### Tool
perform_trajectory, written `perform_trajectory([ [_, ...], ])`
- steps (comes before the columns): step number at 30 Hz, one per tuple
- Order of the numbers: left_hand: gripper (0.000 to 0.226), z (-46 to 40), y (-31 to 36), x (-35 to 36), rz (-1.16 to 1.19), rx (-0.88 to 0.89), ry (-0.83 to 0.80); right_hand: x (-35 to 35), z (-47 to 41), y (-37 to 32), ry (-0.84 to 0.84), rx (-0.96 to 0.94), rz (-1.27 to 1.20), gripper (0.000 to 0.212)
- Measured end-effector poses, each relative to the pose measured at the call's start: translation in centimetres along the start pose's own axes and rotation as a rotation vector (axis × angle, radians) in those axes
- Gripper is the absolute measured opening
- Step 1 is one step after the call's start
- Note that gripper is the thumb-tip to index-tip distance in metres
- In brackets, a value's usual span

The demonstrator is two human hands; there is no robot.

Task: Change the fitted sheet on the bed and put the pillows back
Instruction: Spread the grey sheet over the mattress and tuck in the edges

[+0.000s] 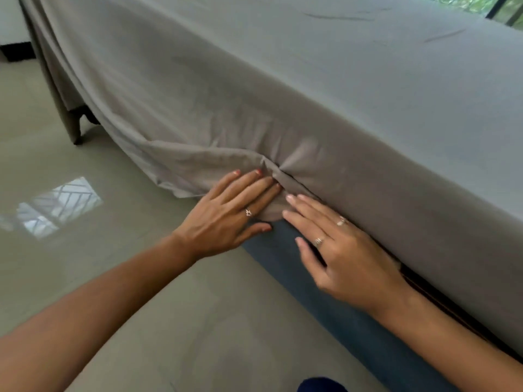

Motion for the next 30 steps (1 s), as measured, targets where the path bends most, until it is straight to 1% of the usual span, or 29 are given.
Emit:
perform_trajectory([
  [1,0.055,-0.2,-0.3,0.1,0.01,0.048,0.048,-0.1,0.1,0.0,0.017,0.004,-0.008,0.04],
  [3,0.05,-0.9,-0.7,0.1,0.047,0.083,0.121,-0.4,0.2,-0.1,0.034,0.013,-0.011,0.038],
  [7,0.035,-2.8,-0.5,-0.9,0.099,0.032,0.177,-0.7,0.4,0.1,0.046,0.041,-0.04,0.037],
  [10,0.022,-4.6,-0.7,-1.8,0.118,-0.007,0.152,-0.7,0.3,0.3,0.034,0.101,0.002,0.044],
  [14,0.021,-6.4,-0.9,-2.0,0.063,-0.076,0.089,-0.3,-0.1,0.1,0.004,0.153,0.149,0.057],
  [16,0.022,-6.2,-1.4,-1.6,0.123,-0.09,0.074,-0.1,-0.5,-0.2,0.049,0.239,0.191,0.062],
  [17,0.023,-6.1,-1.9,-1.5,0.188,-0.071,0.053,0.0,-0.8,-0.5,0.081,0.296,0.206,0.065],
  [19,0.026,-6.0,-3.5,-1.6,0.325,0.009,-0.013,1.0,-2.1,-1.2,0.121,0.406,0.253,0.077],
  [20,0.026,-6.0,-4.3,-2.2,0.358,0.067,-0.031,1.5,-2.8,-1.4,0.122,0.462,0.26,0.084],
  [21,0.023,-5.9,-5.1,-3.4,0.352,0.121,-0.019,1.9,-3.5,-1.6,0.123,0.529,0.256,0.089],
  [23,0.019,-5.8,-7.0,-5.9,0.246,0.169,0.039,2.3,-4.7,-1.4,0.122,0.671,0.254,0.095],
  [24,0.021,-5.6,-8.1,-6.9,0.162,0.182,0.067,2.4,-5.0,-1.3,0.106,0.72,0.247,0.097],
  [25,0.029,-5.6,-9.3,-7.5,0.086,0.202,0.075,2.4,-5.3,-1.3,0.091,0.749,0.234,0.098],
  [27,0.051,-5.5,-11.2,-7.4,-0.044,0.256,0.052,2.3,-5.5,-1.5,0.084,0.754,0.199,0.097],
  [28,0.06,-5.6,-11.8,-7.0,-0.074,0.279,0.034,2.1,-5.6,-1.5,0.084,0.756,0.183,0.096],
  [30,0.07,-5.4,-11.9,-5.6,-0.105,0.353,0.014,1.8,-5.8,-1.7,0.107,0.769,0.19,0.093],
])
Point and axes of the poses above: each hand's wrist, its own z-axis away from the middle knuckle, its own x-axis out of the palm, y = z × x, the point moved 6 cm from there along -z, towards the middle knuckle, and after that the axes turned 11 degrees about x, right-handed, at the moved point
